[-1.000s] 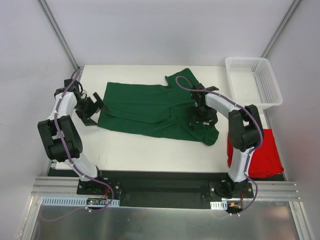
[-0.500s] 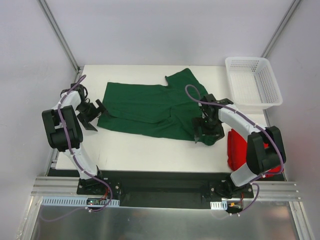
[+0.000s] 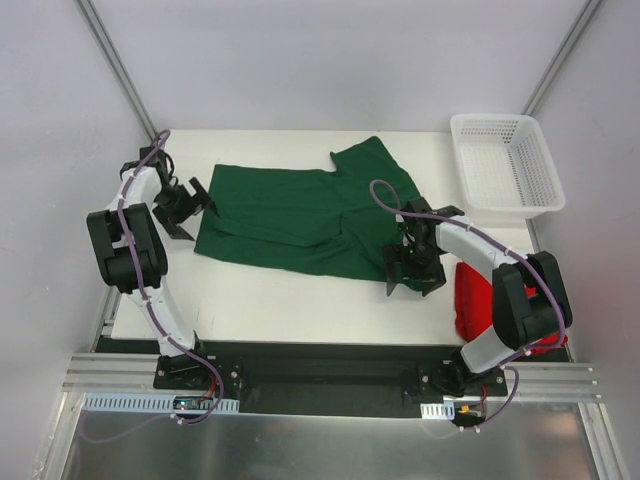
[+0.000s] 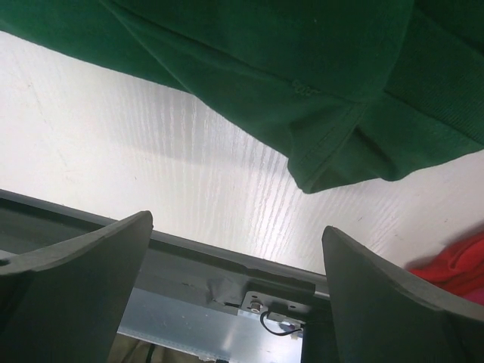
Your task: Fold and stack the t-shirts
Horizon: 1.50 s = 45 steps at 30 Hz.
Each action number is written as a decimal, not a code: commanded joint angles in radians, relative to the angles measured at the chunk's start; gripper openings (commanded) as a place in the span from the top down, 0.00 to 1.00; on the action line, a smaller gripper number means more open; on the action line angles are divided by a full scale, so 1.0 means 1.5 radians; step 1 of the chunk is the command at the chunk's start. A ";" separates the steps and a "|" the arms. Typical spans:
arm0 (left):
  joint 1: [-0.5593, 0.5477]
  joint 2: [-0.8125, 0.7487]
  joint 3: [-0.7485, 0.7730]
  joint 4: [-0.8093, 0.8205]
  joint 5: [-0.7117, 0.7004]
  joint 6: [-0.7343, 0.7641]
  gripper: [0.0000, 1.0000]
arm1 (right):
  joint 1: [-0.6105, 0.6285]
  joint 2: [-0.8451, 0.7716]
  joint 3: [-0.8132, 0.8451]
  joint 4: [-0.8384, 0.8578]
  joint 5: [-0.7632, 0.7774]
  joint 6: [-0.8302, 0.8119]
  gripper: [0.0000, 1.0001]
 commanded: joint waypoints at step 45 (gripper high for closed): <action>-0.039 -0.004 0.092 0.026 0.009 -0.063 1.00 | -0.002 -0.016 0.004 -0.030 -0.006 -0.028 0.03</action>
